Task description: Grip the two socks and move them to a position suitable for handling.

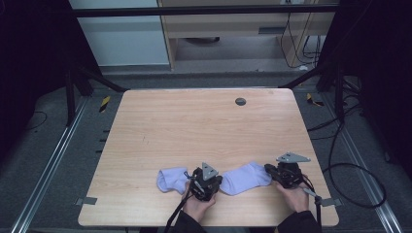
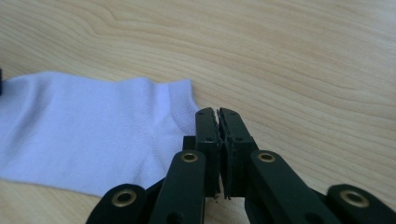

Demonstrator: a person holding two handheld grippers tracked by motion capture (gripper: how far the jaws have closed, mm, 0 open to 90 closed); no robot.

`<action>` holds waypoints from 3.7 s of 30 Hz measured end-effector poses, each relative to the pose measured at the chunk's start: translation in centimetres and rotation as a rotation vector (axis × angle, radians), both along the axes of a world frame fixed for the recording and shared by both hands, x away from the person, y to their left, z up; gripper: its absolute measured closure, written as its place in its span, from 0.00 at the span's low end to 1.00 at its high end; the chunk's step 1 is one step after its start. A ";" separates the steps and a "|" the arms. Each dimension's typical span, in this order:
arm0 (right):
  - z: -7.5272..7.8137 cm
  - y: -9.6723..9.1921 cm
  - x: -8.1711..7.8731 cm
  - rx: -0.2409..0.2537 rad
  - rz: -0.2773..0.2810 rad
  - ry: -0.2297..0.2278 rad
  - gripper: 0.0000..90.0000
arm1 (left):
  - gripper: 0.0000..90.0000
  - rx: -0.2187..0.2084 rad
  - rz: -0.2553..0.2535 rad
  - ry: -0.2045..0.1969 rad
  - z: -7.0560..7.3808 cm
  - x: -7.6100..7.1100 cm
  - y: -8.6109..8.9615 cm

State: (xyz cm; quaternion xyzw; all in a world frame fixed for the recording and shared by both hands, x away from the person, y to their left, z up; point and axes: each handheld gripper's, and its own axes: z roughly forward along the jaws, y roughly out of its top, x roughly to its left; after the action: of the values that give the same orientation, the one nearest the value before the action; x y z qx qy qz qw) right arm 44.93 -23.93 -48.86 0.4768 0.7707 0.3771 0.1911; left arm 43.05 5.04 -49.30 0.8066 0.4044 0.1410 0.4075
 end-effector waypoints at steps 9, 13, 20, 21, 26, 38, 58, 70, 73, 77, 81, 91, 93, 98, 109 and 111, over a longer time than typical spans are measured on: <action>0.9 -1.0 -2.1 0.001 -0.055 -0.027 0.97 | 0.99 0.015 -0.022 -0.026 0.9 2.0 -0.9; 0.7 -0.9 -2.7 -0.056 -0.086 -0.007 0.97 | 0.98 0.030 -0.032 -0.016 -0.1 2.7 -1.8; 0.5 -0.8 -2.8 -0.082 -0.111 0.015 0.89 | 0.91 0.038 -0.025 -0.034 -0.3 2.9 -2.0; 0.7 -0.8 -2.9 -0.068 -0.111 -0.012 0.83 | 0.86 0.034 -0.020 -0.046 0.1 2.9 -1.7; 1.5 -0.6 -2.8 -0.032 -0.107 -0.072 0.75 | 0.78 0.024 -0.026 -0.079 2.5 3.0 -0.2; 3.2 2.1 -2.5 0.028 -0.004 -0.139 0.54 | 0.61 0.034 0.024 -0.179 8.1 2.4 6.9; 4.9 12.9 -1.1 0.047 0.229 -0.148 0.50 | 0.55 0.046 0.238 -0.169 6.3 -0.6 20.0; 3.3 19.5 -1.9 0.026 0.383 -0.097 0.56 | 0.55 0.077 0.260 -0.061 2.7 -1.8 21.7; 2.5 21.0 -2.2 0.004 0.419 -0.081 0.59 | 0.56 0.089 0.239 -0.058 2.4 -1.9 21.0; 1.5 22.6 -2.6 -0.006 0.458 -0.059 0.62 | 0.58 0.109 0.212 -0.047 1.9 -1.9 20.1; 0.4 24.0 -2.9 -0.028 0.490 -0.039 0.65 | 0.61 0.118 0.191 -0.040 1.4 -1.7 19.6; -0.8 25.4 -3.0 -0.066 0.516 -0.025 0.74 | 0.65 0.128 0.159 -0.016 0.6 -1.3 18.7; -1.1 25.6 -2.9 -0.078 0.514 -0.015 0.76 | 0.65 0.140 0.149 0.000 0.3 -1.1 18.5; -1.3 25.7 -2.9 -0.092 0.519 -0.017 0.87 | 0.71 0.146 0.136 0.027 -0.1 -0.9 18.2; 0.1 25.1 -2.6 0.014 0.467 -0.047 0.93 | 0.94 0.128 0.122 0.051 -0.1 -0.7 18.3; 0.8 24.7 -2.1 0.050 0.424 -0.067 0.93 | 0.95 0.133 0.117 0.050 -0.1 -0.7 18.2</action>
State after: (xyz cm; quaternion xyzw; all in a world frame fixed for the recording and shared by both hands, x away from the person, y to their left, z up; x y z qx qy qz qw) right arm 42.86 0.74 -48.01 0.2958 0.8373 0.4436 0.1210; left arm 42.31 23.26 -49.38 0.8101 0.4506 0.1709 0.3340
